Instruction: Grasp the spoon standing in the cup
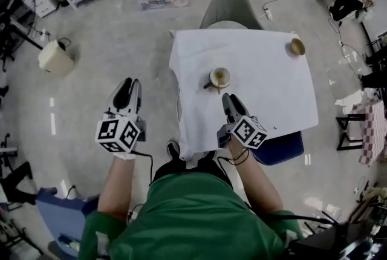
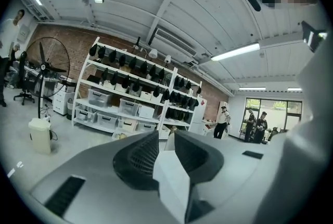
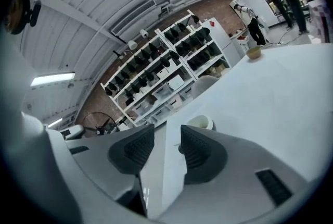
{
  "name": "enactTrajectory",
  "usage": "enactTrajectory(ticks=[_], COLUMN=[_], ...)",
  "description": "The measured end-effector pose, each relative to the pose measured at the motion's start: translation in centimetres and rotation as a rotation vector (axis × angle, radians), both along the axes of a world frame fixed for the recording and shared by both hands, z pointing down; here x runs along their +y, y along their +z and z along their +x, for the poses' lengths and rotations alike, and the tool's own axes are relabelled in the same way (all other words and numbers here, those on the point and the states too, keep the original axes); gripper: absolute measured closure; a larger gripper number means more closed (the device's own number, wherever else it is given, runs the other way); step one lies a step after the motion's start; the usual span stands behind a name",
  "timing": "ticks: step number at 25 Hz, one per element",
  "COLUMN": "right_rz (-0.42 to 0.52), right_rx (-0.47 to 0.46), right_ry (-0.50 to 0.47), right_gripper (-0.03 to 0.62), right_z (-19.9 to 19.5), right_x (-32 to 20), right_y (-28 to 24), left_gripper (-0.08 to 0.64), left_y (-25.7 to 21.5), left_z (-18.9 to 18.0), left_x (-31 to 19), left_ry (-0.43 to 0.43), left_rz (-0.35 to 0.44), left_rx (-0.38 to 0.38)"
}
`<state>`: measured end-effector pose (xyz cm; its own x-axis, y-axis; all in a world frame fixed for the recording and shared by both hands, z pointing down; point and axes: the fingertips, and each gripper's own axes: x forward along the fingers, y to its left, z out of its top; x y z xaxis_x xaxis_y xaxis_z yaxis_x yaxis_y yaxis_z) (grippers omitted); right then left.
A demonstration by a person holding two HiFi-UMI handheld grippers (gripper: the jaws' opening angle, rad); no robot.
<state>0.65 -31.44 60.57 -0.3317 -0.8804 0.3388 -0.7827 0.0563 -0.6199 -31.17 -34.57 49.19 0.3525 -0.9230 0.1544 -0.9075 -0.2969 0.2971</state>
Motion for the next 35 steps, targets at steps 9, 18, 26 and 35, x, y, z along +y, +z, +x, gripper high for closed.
enactTrajectory(ticks=[9,18,26,35], right_rz=[-0.109,-0.056,-0.028,-0.041], right_rx=[0.186,0.442,0.481,0.365], right_ry=[-0.08,-0.128,-0.12,-0.051], right_gripper=[0.368,0.398,0.555,0.565], right_z=[-1.6,-2.4,-0.7,3.1], right_x=[-2.6,-5.8,-5.2,-4.6], right_y=[8.9,8.1,6.7,5.5], left_gripper=[0.454,0.454,0.454,0.454], left_y=[4.3,3.7,5.3,4.8], left_z=[-0.2,-3.5,-2.8,-0.5], left_x=[0.9,3.1,4.3,3.7], left_ry=[-0.052,-0.142,-0.141,-0.121], left_rz=[-0.108,-0.13,-0.16,-0.151], left_rx=[-0.063,-0.074,-0.035,-0.007])
